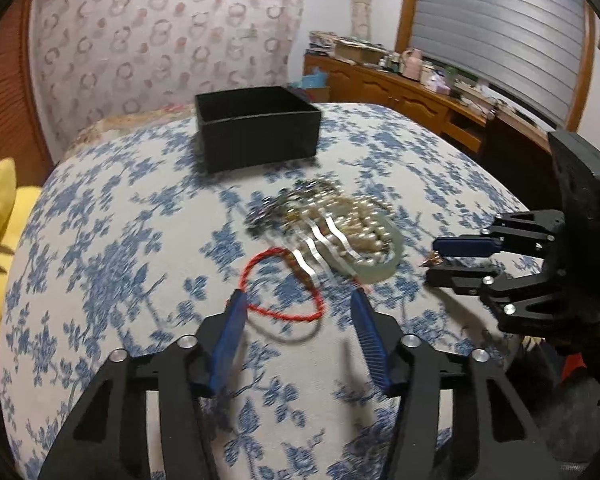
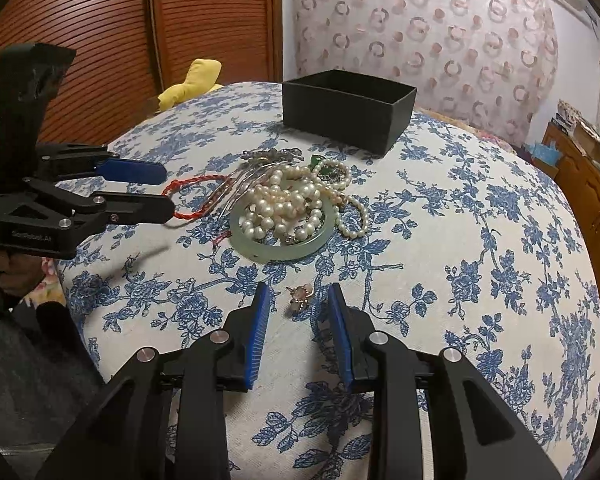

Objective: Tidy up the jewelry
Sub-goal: 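Grasp the red string bracelet with the left tool while the right tool grasps the small stud earring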

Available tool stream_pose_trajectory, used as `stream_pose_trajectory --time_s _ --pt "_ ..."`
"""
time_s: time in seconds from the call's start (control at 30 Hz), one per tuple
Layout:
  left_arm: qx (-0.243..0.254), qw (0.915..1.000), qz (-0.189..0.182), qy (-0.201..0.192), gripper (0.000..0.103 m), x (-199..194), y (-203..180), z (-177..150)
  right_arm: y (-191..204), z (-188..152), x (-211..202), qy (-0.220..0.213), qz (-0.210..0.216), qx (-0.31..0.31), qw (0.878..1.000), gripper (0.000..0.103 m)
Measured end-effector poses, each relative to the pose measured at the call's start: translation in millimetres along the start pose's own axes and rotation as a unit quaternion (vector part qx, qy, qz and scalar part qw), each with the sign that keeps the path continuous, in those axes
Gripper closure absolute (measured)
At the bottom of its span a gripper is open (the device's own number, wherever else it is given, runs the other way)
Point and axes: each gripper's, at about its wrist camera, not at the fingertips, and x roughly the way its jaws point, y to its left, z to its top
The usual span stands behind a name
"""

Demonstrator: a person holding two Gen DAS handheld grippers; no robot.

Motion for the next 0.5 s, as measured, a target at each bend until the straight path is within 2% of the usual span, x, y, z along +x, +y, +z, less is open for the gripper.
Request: stream_pose_trajectory --time_s 0.1,0.23,0.43,0.5 --pt "0.019 0.9998 -0.002 0.007 0.058 6 -8 2 0 -1 0 -0.001 0.0 -0.002 1.0 0.072" --pt "0.023 0.9994 0.007 0.026 0.058 14 -7 -2 -4 -1 -1 -0.002 -0.003 0.003 1.0 0.083" --pt "0.025 0.9991 0.017 0.03 0.059 15 -2 -6 -7 -1 -1 -0.004 -0.003 0.004 1.0 0.083" --pt "0.031 0.9988 0.02 0.03 0.061 15 -1 -7 -8 -1 -1 -0.005 -0.003 0.004 1.0 0.083"
